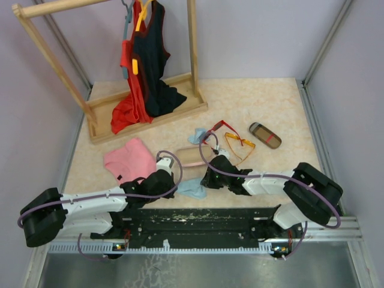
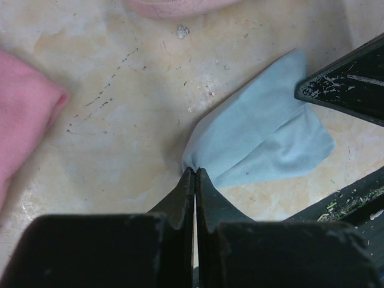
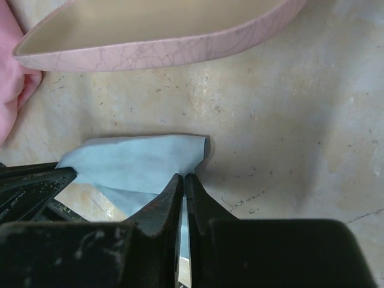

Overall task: Organize the sunglasses
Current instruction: Fold the glasses cleaning cloth at the center of the board.

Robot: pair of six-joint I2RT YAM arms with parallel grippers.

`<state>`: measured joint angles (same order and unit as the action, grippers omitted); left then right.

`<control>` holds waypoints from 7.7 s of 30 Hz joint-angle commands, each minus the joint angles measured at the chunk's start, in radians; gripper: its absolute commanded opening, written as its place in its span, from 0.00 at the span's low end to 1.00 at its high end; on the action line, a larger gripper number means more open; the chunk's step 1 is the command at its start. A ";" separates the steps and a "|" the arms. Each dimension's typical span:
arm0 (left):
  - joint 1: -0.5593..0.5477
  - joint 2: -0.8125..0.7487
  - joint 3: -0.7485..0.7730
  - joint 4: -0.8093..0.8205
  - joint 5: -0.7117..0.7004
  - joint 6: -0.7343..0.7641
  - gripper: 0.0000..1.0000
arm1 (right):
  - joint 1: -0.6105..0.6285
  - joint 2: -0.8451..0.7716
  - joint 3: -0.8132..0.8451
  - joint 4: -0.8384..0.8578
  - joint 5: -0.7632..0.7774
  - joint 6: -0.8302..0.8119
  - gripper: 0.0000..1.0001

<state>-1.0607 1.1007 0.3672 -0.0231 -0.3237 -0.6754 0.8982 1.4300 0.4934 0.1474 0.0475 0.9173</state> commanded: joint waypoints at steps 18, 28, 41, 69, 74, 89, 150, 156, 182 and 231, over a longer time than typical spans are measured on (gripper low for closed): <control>-0.003 -0.027 0.045 0.036 0.014 0.041 0.09 | 0.029 -0.188 0.019 -0.102 0.076 -0.087 0.00; -0.001 0.005 0.045 0.079 0.027 0.026 0.13 | 0.033 -0.216 -0.013 -0.111 0.071 -0.067 0.00; 0.006 -0.004 0.067 0.061 0.034 0.043 0.01 | 0.035 -0.259 -0.016 -0.138 0.094 -0.073 0.00; 0.024 0.054 0.055 0.112 0.077 0.054 0.00 | 0.035 -0.291 -0.042 -0.157 0.137 -0.060 0.33; 0.024 0.050 0.033 0.098 0.067 0.048 0.00 | 0.027 -0.252 -0.046 -0.108 0.089 -0.028 0.33; 0.024 0.079 0.001 0.116 0.097 0.039 0.00 | 0.019 -0.108 0.031 -0.170 0.124 -0.042 0.36; 0.036 0.117 0.083 0.142 0.136 0.061 0.01 | 0.016 -0.254 -0.013 -0.149 0.127 -0.088 0.00; 0.038 0.095 0.096 0.137 0.142 0.056 0.00 | 0.016 -0.295 -0.016 -0.160 0.139 -0.089 0.00; 0.193 0.068 0.088 0.211 0.318 0.045 0.00 | 0.018 -0.373 -0.062 -0.144 0.108 -0.055 0.00; 0.130 0.196 0.124 0.179 0.321 0.099 0.00 | 0.018 -0.330 -0.078 -0.096 0.097 -0.044 0.00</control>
<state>-0.9276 1.3411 0.4530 0.1741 0.0132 -0.6022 0.9096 1.1027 0.4183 0.0048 0.1471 0.8677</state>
